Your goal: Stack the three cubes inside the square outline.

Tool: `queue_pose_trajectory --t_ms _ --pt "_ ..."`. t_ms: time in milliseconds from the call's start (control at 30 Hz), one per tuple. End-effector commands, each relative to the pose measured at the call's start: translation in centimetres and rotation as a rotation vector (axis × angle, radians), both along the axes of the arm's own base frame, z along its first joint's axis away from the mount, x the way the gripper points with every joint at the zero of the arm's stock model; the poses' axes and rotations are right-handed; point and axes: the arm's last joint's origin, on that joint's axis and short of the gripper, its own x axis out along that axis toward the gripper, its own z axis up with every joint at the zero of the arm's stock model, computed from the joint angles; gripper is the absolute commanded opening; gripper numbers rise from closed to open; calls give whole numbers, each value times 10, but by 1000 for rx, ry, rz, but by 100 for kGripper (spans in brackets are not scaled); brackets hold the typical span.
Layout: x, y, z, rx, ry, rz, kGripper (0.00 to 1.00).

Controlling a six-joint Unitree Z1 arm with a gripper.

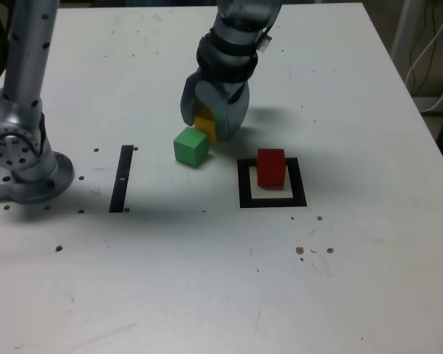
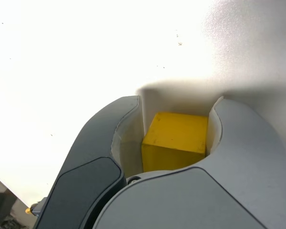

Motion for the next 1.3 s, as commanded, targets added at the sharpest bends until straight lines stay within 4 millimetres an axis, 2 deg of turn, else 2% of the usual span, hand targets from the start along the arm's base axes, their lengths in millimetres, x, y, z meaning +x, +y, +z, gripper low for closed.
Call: queue_pose_trajectory --t_ms 0,267,400,500,700,900,1033,1267 --pt "0 -2 12 3 -29 1 26" --pt "5 -18 69 24 -51 24 26" --pt "11 -38 93 44 -74 72 26" --pt "17 -55 103 25 -112 140 26" --pt "27 -84 100 -44 -136 347 26" --pt "35 -106 111 -31 -207 435 26" --pt "45 -111 108 -20 -216 440 26" --pt "58 -111 85 4 -161 422 26"
